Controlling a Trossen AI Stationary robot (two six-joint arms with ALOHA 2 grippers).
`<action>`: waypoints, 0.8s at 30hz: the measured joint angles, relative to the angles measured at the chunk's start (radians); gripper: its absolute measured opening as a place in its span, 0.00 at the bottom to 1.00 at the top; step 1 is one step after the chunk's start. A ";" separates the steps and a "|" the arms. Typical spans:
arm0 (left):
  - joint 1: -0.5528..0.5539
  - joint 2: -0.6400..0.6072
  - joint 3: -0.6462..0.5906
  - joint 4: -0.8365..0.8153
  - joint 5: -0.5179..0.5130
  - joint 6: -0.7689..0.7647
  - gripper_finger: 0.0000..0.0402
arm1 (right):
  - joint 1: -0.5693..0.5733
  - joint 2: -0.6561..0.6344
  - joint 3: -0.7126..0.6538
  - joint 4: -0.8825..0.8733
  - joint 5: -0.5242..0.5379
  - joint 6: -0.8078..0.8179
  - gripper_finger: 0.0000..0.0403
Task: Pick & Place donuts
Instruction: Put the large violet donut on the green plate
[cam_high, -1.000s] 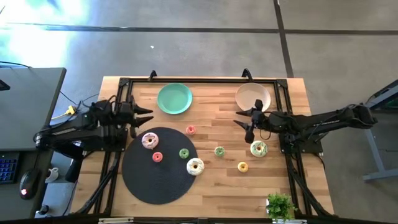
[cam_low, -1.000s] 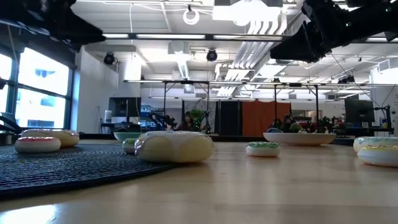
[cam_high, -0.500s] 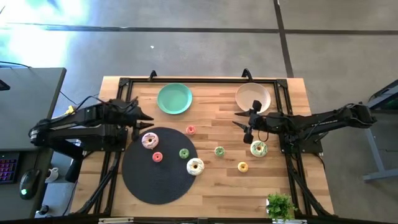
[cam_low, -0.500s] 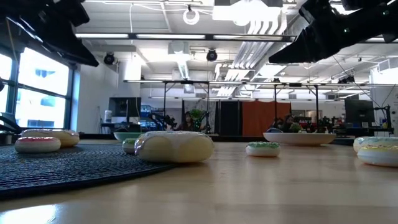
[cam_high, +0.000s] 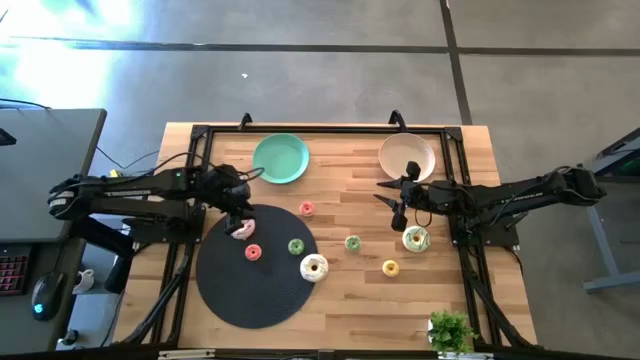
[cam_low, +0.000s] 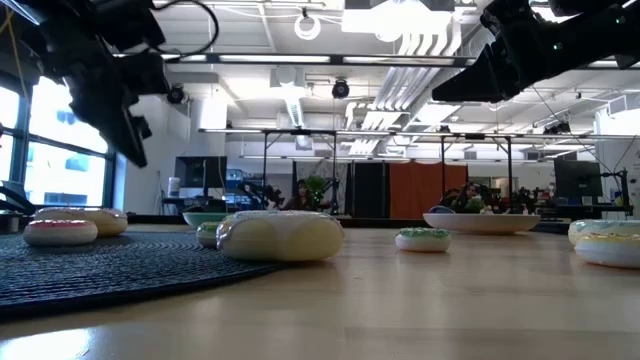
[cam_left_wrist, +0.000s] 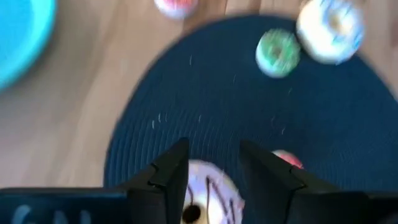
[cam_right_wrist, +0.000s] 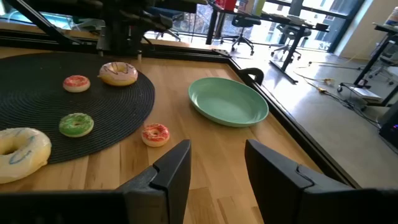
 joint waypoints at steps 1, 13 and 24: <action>0.000 0.026 0.000 -0.004 -0.001 0.000 0.38 | 0.000 0.000 0.000 0.000 -0.007 0.000 0.36; 0.000 0.263 0.001 -0.009 -0.127 -0.045 0.46 | 0.000 0.000 0.000 -0.001 -0.009 0.029 0.36; 0.000 0.266 0.128 -0.086 -0.138 -0.045 0.46 | 0.000 0.000 0.000 -0.001 -0.009 0.027 0.35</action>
